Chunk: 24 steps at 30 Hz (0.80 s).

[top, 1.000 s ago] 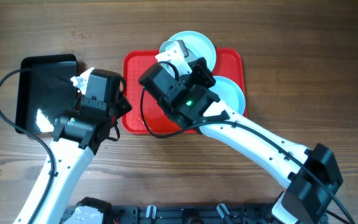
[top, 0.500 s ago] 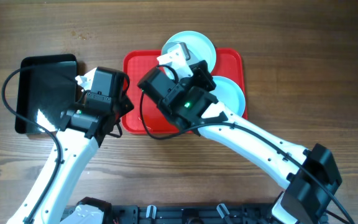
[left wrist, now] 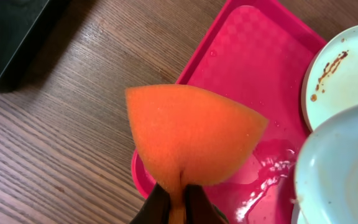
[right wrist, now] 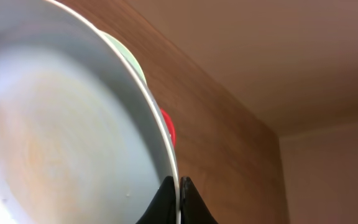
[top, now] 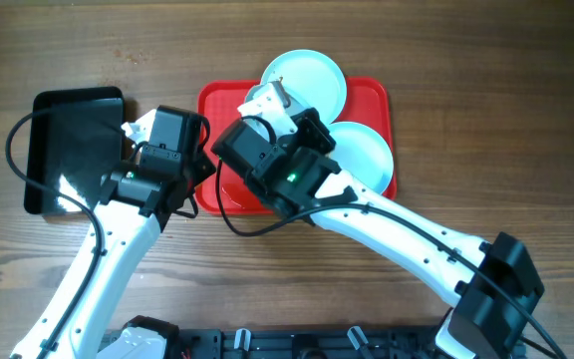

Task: Clean dirty plates on tray and stack at the side
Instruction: 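Lift the front-left plate with the right gripper toward the back plate, then carry the plate right and set it on the table beside the tray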

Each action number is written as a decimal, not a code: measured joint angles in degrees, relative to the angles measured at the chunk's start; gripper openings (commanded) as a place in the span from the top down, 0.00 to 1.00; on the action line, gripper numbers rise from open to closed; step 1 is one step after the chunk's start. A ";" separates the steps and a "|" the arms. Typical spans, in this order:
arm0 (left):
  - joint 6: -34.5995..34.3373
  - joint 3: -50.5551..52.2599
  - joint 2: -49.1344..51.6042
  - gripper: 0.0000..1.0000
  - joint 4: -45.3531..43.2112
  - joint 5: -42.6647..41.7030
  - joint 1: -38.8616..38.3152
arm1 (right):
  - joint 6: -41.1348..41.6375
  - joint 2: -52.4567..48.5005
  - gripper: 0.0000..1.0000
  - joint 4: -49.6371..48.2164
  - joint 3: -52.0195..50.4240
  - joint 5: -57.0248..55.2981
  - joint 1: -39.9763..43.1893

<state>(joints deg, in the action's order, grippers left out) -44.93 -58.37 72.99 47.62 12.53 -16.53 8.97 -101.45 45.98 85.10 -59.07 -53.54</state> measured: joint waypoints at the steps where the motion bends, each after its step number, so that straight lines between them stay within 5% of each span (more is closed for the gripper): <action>1: -0.02 0.00 0.00 0.96 0.13 0.00 0.00 | 2.36 0.00 0.96 0.04 0.00 1.86 0.26; 3: -0.02 0.00 0.00 0.96 0.48 0.00 0.00 | 2.51 -0.02 0.96 -1.03 -0.02 17.03 2.51; 8: -0.02 -0.02 0.00 0.96 0.94 0.00 0.00 | 9.68 0.09 0.96 3.06 0.00 25.62 8.33; 16: -0.02 0.00 0.11 0.96 1.05 0.00 0.00 | 14.84 4.02 0.96 4.85 0.00 46.07 36.72; 24: -0.02 -0.02 0.15 0.96 1.05 0.00 0.00 | 15.52 4.66 0.96 3.08 -5.55 54.73 62.03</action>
<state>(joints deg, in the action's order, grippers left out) -44.95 -58.39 73.14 48.66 12.53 -16.53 24.49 -96.79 49.06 79.55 -4.34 8.49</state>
